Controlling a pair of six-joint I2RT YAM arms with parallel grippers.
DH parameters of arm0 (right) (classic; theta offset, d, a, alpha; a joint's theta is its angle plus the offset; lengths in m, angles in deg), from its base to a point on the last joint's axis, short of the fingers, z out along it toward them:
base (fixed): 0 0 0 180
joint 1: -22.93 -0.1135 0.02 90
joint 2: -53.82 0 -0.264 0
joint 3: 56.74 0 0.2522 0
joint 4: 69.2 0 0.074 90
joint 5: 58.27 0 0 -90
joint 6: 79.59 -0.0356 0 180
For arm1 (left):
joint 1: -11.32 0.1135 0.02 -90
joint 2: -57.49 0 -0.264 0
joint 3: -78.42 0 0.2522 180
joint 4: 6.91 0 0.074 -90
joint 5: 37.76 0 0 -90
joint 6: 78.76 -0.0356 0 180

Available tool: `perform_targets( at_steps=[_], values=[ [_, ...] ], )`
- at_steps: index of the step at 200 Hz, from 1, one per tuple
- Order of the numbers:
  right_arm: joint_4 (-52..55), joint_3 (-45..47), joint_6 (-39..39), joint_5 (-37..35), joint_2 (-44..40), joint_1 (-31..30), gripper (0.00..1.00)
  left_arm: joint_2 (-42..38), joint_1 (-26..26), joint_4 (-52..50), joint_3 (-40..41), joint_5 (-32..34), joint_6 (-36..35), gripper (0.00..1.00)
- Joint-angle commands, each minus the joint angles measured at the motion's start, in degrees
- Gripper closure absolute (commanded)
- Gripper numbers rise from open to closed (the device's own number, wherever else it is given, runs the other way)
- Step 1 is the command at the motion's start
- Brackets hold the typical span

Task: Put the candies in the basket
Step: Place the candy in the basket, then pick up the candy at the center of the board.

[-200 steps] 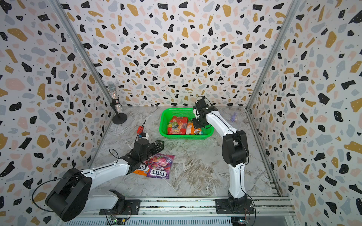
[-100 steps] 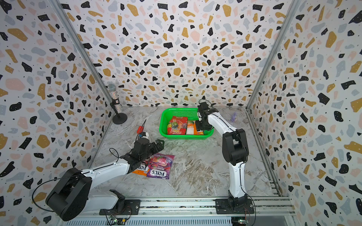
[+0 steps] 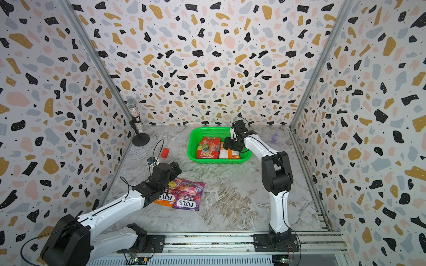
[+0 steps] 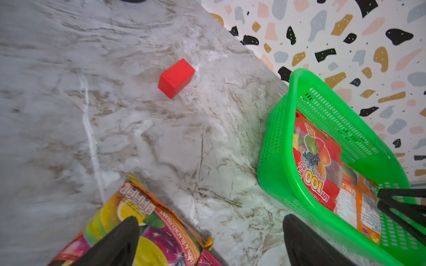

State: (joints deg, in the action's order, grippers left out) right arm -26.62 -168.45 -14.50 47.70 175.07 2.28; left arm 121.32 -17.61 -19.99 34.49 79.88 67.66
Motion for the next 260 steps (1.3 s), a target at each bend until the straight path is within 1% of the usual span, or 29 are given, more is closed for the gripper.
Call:
perform_targets(
  at_steps=[1, 22, 37, 60, 78, 97, 109, 132, 147, 149, 155, 173, 188, 207, 232, 260],
  values=[
    [0.4, 1.2, -2.2, 0.8, 0.9, -0.3, 0.38, -2.2, 0.4, -1.1, 2.7, 7.1, 4.4, 0.00],
    [1.3, 1.3, -2.4, 1.4, 0.8, -0.3, 0.40, -3.2, 0.5, -1.1, 3.4, 8.2, 5.2, 0.00],
    [2.2, 1.2, -2.1, 1.2, -1.0, -0.3, 0.41, -3.0, 0.6, -1.1, 3.3, 8.2, 5.0, 0.00],
    [2.8, 2.3, -2.1, 1.6, -6.2, -0.3, 0.42, -2.4, 0.6, -1.1, 3.0, 7.8, 4.8, 0.00],
    [2.4, 5.2, -2.2, 2.6, -12.1, -0.4, 0.42, -1.9, 0.7, -1.1, 2.8, 7.7, 4.7, 0.00],
    [0.0, 12.3, -3.1, 4.3, -19.3, -1.0, 0.42, -1.3, 0.8, -1.0, 2.4, 7.2, 4.3, 0.00],
    [-2.8, 18.7, -4.4, 5.5, -24.1, -2.0, 0.42, -0.7, 0.9, -0.2, 1.9, 5.5, 1.7, 0.00],
    [-9.4, 31.6, -7.7, 6.9, -32.3, -6.4, 0.44, 1.3, 1.0, 3.8, 0.4, -2.4, -5.8, 0.00],
    [-13.3, 38.7, -10.0, 5.9, -35.9, -11.6, 0.45, 3.3, 1.0, 4.2, -1.6, -8.1, -8.1, 0.00],
    [-13.8, 39.6, -10.5, 5.7, -36.2, -12.3, 0.45, 3.4, 1.0, 4.2, -1.9, -8.7, -9.5, 0.00],
    [-15.7, 41.9, -11.7, 5.5, -37.0, -14.7, 0.45, 4.3, 0.9, 4.3, -2.5, -10.5, -10.5, 0.00],
    [-23.0, 49.1, -17.6, 4.9, -37.4, -20.6, 0.48, 6.6, 1.0, 4.3, -3.8, -13.4, -10.7, 0.00],
    [-29.0, 52.0, -21.4, 3.3, -36.0, -25.2, 0.50, 7.4, 0.9, 4.3, -4.2, -14.0, -10.6, 0.00],
    [-30.8, 51.6, -23.4, 1.6, -33.1, -29.5, 0.52, 7.2, 1.0, 4.3, -3.9, -13.4, -10.2, 0.00],
    [-32.4, 50.2, -25.0, -0.8, -29.9, -34.3, 0.52, 5.7, 1.0, 4.3, -2.6, -10.6, -9.0, 0.00],
    [-33.4, 49.6, -27.2, -2.1, -26.6, -35.9, 0.53, 4.0, 1.1, 4.3, -1.4, -8.5, -8.8, 0.00]
  ],
)
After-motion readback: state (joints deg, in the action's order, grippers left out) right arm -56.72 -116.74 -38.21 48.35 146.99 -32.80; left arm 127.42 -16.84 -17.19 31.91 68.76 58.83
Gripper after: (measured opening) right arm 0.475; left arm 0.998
